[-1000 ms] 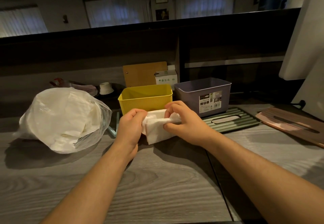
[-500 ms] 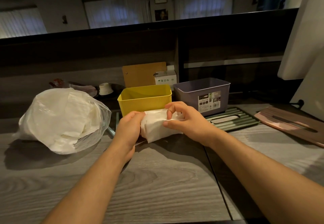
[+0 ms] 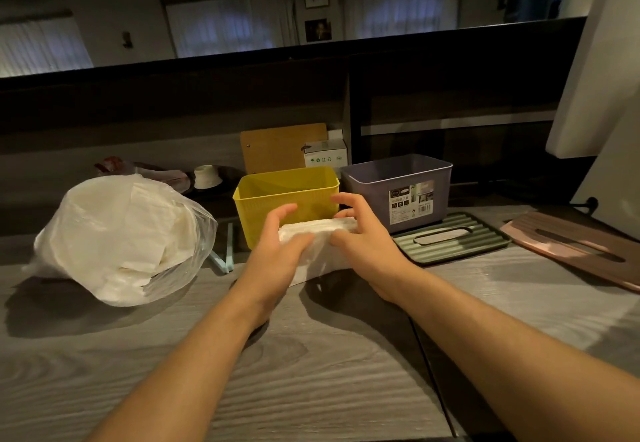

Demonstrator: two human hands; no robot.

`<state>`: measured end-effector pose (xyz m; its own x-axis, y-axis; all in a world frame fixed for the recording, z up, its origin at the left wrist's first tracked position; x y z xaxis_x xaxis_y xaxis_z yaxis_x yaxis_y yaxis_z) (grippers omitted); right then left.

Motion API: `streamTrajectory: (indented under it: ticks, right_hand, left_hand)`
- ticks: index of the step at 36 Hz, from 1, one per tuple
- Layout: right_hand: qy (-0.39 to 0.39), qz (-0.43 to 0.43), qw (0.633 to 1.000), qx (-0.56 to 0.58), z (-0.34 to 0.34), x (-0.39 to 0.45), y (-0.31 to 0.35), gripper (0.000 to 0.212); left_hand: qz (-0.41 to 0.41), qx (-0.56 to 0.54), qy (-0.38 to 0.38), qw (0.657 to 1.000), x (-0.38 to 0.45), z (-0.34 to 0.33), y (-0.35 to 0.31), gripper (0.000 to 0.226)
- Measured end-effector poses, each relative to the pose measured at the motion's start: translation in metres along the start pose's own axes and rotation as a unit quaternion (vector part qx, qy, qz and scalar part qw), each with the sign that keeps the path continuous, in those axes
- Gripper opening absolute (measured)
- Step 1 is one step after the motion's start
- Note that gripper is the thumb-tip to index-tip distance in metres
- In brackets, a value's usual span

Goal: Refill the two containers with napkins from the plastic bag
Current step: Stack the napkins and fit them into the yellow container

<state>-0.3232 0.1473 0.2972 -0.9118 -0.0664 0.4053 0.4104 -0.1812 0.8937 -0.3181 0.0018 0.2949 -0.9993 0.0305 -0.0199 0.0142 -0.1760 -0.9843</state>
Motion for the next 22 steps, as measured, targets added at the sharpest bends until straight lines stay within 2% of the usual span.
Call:
streamTrajectory:
  ticks: [3,5,8,11,13,15,18,22]
  right_hand:
    - [-0.045,0.003,0.998,0.031,-0.005,-0.001,0.003,0.027]
    - [-0.075,0.003,0.997,0.034,-0.007,0.001,0.003,0.018]
    - [-0.11,-0.005,0.994,0.006,-0.005,0.005,-0.001,0.015]
    - [-0.111,0.001,0.994,-0.02,-0.003,0.005,-0.002,0.018]
    - [-0.095,0.011,0.995,-0.024,-0.004,0.004,0.0,0.02]
    - [-0.065,0.017,0.997,-0.022,-0.005,0.002,0.004,0.026]
    - [0.004,0.028,1.0,-0.013,-0.007,0.0,0.009,0.041]
    - [0.085,0.029,0.994,-0.056,-0.005,-0.006,0.01,0.074]
  left_hand:
    - [-0.019,-0.036,-0.073,0.997,0.003,0.002,-0.004,0.024]
    - [-0.031,-0.026,-0.118,0.992,0.003,0.003,-0.005,0.021]
    - [-0.035,-0.045,-0.128,0.99,0.005,0.003,-0.006,0.022]
    - [-0.023,-0.077,-0.053,0.995,0.006,0.003,-0.005,0.037]
    - [-0.022,-0.042,-0.004,0.999,0.005,0.0,-0.003,0.061]
    - [-0.013,0.0,0.009,1.0,0.005,-0.002,0.001,0.08]
    - [-0.001,0.019,-0.011,1.0,0.007,0.0,0.003,0.085]
    - [-0.008,0.033,-0.03,0.999,0.007,0.005,0.003,0.08]
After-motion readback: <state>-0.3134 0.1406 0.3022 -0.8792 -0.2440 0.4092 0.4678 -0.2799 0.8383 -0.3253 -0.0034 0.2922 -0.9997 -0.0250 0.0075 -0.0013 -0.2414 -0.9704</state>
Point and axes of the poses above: each hand's wrist, its own x-axis towards the middle knuckle, its own z-axis out of the back of the hand, y = z × x, the point moved 6 cm from there along x, towards the middle knuckle, and after that the axes turned 10 degrees about z, right-handed, at the moved point
